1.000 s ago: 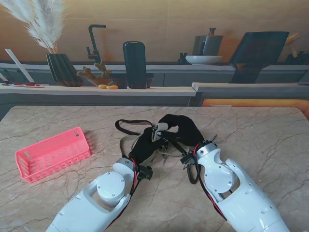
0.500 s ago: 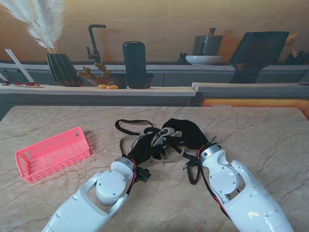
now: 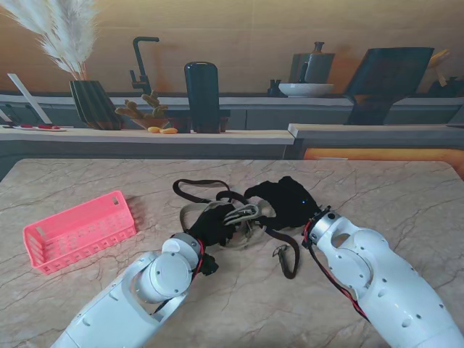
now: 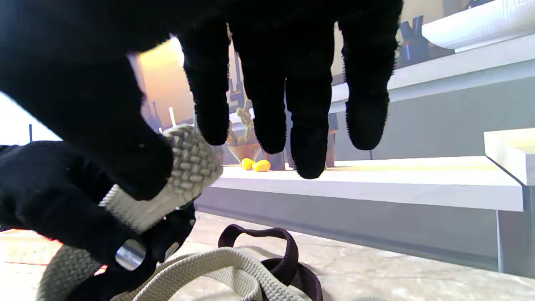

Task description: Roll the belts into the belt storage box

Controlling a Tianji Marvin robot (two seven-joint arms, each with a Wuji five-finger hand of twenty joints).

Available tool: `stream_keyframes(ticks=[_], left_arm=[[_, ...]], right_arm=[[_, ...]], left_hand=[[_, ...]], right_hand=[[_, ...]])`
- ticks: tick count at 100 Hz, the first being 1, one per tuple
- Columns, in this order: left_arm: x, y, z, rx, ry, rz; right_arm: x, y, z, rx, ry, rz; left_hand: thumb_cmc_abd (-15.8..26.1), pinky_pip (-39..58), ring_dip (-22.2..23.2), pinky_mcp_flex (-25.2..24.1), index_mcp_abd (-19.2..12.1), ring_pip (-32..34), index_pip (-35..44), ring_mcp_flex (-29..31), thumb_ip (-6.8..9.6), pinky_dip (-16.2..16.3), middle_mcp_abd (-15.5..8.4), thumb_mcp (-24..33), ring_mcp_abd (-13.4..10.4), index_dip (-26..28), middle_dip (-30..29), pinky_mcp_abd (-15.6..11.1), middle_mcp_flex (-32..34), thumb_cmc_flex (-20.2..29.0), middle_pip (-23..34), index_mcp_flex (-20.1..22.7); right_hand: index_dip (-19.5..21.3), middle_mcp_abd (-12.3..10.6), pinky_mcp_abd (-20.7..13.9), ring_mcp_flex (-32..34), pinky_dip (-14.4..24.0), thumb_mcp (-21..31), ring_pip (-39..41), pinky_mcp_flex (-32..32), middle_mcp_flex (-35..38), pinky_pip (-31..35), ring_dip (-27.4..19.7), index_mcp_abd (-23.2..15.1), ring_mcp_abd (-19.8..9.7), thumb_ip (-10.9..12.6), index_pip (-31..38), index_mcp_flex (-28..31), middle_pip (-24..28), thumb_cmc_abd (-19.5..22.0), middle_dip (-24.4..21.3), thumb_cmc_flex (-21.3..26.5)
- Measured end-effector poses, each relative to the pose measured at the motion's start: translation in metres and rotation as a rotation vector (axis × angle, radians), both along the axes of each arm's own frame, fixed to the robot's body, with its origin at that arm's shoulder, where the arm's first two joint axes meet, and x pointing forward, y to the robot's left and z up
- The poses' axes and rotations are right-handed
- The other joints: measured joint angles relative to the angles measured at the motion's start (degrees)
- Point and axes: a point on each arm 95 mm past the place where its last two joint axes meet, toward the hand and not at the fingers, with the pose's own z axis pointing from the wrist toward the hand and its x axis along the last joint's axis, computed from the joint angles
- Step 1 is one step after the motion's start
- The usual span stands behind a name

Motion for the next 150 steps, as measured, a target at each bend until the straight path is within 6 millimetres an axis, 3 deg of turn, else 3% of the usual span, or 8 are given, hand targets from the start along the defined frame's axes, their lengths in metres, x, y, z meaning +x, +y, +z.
stream_keyframes(ticks=[16, 35, 51, 72, 88, 107, 124, 150], left_arm=[[0.002, -0.006, 0.003, 0.072, -0.025, -0.047], [0.006, -0.01, 0.007, 0.081, -0.025, -0.047], [0.008, -0.012, 0.007, 0.075, -0.016, -0.041], [0.008, -0.011, 0.006, 0.075, -0.014, -0.036], [0.009, -0.01, 0.007, 0.079, -0.02, -0.032], [0.008, -0.009, 0.008, 0.082, -0.024, -0.037], [0.007, -0.01, 0.008, 0.086, -0.022, -0.047], [0.006, -0.009, 0.008, 0.108, -0.044, -0.05]], right_arm=[[0.0, 0.009, 0.004, -0.09, -0.03, 0.037], [0.004, 0.02, 0.009, -0.145, -0.038, 0.081], [0.008, 0.026, 0.009, -0.168, -0.055, 0.105], [0.01, 0.027, 0.008, -0.193, -0.062, 0.11], [0.011, 0.025, 0.005, -0.22, -0.069, 0.099], [0.012, 0.023, 0.002, -0.245, -0.076, 0.071], [0.012, 0.023, 0.0, -0.243, -0.066, 0.073], [0.015, 0.026, -0.001, -0.236, -0.043, 0.094]], left_hand=[[0.0, 0.0, -0.6, 0.0, 0.4, -0.1, 0.0, 0.0, -0.03, 0.0, 0.0, 0.6, 0.1, -0.6, -1.5, 0.0, 0.0, -0.1, 0.0, 0.0], [-0.6, 0.0, -0.9, 0.0, 0.4, -0.2, 0.0, 0.0, -0.03, 0.0, 0.0, 1.4, 0.1, -0.9, -2.1, 0.0, 0.0, -0.7, 0.0, 0.1], [-0.6, 0.0, -1.4, 0.0, 0.9, -0.2, 0.0, 0.0, -0.13, 0.0, 0.1, 1.9, 0.2, -1.3, -2.2, 0.0, 0.0, -0.7, 0.0, 0.7], [-1.3, 0.0, -1.4, 0.4, 1.0, -0.2, 0.0, 0.2, -0.17, 0.0, 0.2, 2.6, 0.2, -1.4, -2.7, 0.1, 0.6, -0.7, 0.0, 0.7], [-1.3, 0.0, -1.5, 0.5, 1.5, -0.2, 0.0, 0.6, -0.17, 0.0, 0.2, 3.5, 0.2, -1.4, -2.8, 0.2, 0.6, -1.3, 0.0, 0.7], [-1.3, 0.0, -2.5, 0.6, 1.5, -0.2, 0.1, 0.6, -0.17, 0.0, 0.2, 3.9, 0.2, -1.4, -2.8, 0.2, 0.6, -1.4, 0.0, 0.7], [-1.9, 0.0, -2.5, 0.7, 1.5, -0.2, 0.3, 0.7, -0.17, 0.0, 0.2, 4.7, 0.2, -1.3, -2.8, 0.2, 1.3, -2.1, 0.0, 0.7], [-2.6, 0.1, -2.6, 0.3, 1.4, -0.3, -0.7, 0.6, -0.22, 0.0, 0.1, 5.7, 0.2, -3.2, -2.9, 0.2, 1.2, -4.1, 0.0, 1.7]], right_hand=[[0.0, 0.0, 0.0, 0.0, 0.0, -0.2, 0.0, 0.5, 1.3, 0.0, 0.0, 0.0, 0.0, 0.0, -0.3, 0.5, -0.7, 0.0, -0.6, -1.6], [1.2, 0.0, -0.1, 1.9, 0.0, -0.2, 2.1, 1.2, 10.1, 0.4, 0.2, -2.0, -0.1, 0.0, 2.2, 11.2, 0.3, 0.0, -0.6, -1.5], [-9.1, -1.4, -0.7, 4.7, 0.0, -4.2, 5.4, 2.1, 19.9, 2.2, 2.0, -4.4, -0.1, -0.3, 14.6, 15.2, 3.5, -0.8, 0.9, 5.1], [-10.6, -1.4, -0.7, 5.8, 0.0, -5.0, 7.2, 2.2, 21.8, 2.8, 2.9, -4.4, 0.0, -0.3, 15.7, 15.9, 3.6, -0.8, 1.6, 4.5], [-3.5, 0.0, -0.7, 4.0, 0.0, -1.4, 7.4, 1.5, 16.9, 2.8, 2.9, -2.4, 0.6, -0.2, 7.7, 16.6, 4.2, -1.1, 1.7, -1.6], [1.4, 0.6, -0.7, 2.3, 0.0, -0.9, 7.8, 1.2, 15.5, 2.8, 3.0, -1.0, 1.0, -0.1, 3.8, 17.0, 4.2, -1.1, 2.1, -1.9], [-9.6, -0.1, -0.7, 4.1, 0.0, -6.0, 8.3, 1.3, 19.8, 3.2, 3.0, -2.0, 1.1, -0.2, 15.0, 16.7, 5.0, 0.0, 2.1, 4.1], [-14.6, -0.7, -0.3, 8.0, 0.0, -8.6, 9.9, 2.0, 27.8, 4.3, 3.6, -0.9, 1.3, -0.2, 16.3, 21.0, 4.9, 2.0, 1.4, 5.6]])
